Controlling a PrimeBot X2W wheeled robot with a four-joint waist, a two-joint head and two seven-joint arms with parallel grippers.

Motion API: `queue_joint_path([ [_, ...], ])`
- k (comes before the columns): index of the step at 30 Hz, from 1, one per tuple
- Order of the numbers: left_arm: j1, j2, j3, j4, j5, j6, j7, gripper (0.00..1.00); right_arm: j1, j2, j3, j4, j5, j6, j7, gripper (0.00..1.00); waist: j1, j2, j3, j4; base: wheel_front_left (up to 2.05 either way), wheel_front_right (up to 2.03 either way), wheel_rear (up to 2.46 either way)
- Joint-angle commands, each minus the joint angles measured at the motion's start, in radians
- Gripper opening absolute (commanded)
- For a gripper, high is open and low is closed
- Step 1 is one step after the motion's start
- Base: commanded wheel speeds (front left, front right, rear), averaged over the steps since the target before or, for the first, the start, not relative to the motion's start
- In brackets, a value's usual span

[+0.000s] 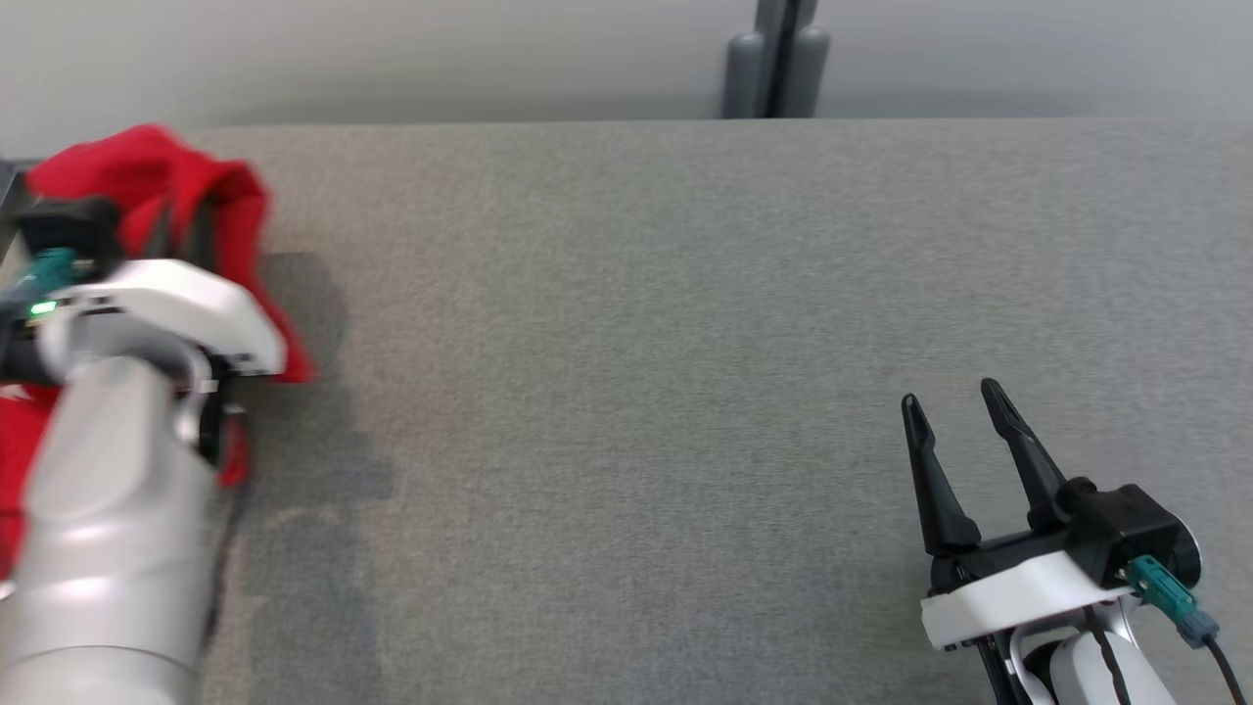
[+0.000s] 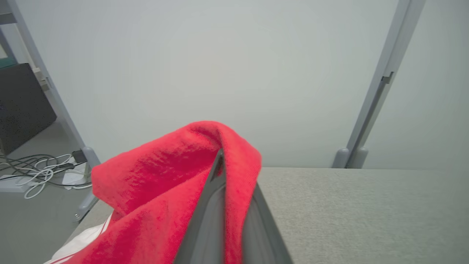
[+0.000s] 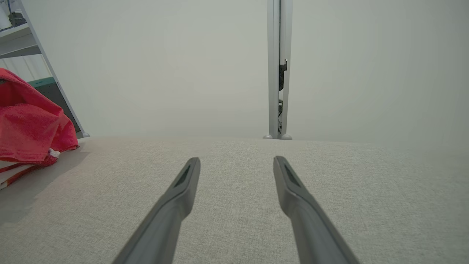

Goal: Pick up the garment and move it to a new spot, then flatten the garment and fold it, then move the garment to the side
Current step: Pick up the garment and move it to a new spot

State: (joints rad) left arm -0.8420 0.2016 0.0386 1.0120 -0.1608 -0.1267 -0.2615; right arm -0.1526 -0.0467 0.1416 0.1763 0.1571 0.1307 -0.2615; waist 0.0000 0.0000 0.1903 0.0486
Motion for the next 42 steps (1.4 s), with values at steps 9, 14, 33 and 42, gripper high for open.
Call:
queue_joint_path([
  [9, 0.125, -0.147, -0.277, -0.207, -0.135, -0.004, -0.005, 0.00, 0.067, -0.007, -0.020, 0.003, 0.016, 0.000, -0.006, 1.00, 0.0000, 0.0000, -0.083, -0.127, 0.00, 0.00, 0.00],
  [14, 0.198, -0.147, -0.456, -0.354, -0.315, 0.008, 0.008, 0.00, 0.090, -0.007, -0.020, 0.004, 0.019, 0.000, -0.006, 1.00, 0.0000, 0.0000, -0.109, -0.180, 0.00, 0.00, 0.00],
  [33, 0.544, -0.053, -0.491, -0.445, -0.323, 0.182, -0.004, 1.00, 0.144, -0.007, -0.054, -0.001, 0.038, 0.000, -0.006, 1.00, 0.0000, 0.0000, -0.162, -0.154, 0.00, 0.00, 0.00],
  [42, 0.786, -0.002, -0.265, -0.613, -0.221, 0.201, -0.004, 1.00, 0.156, -0.007, -0.072, 0.011, 0.045, 0.000, -0.006, 1.00, 0.0000, 0.0000, -0.164, -0.077, 0.00, 0.00, 0.00],
])
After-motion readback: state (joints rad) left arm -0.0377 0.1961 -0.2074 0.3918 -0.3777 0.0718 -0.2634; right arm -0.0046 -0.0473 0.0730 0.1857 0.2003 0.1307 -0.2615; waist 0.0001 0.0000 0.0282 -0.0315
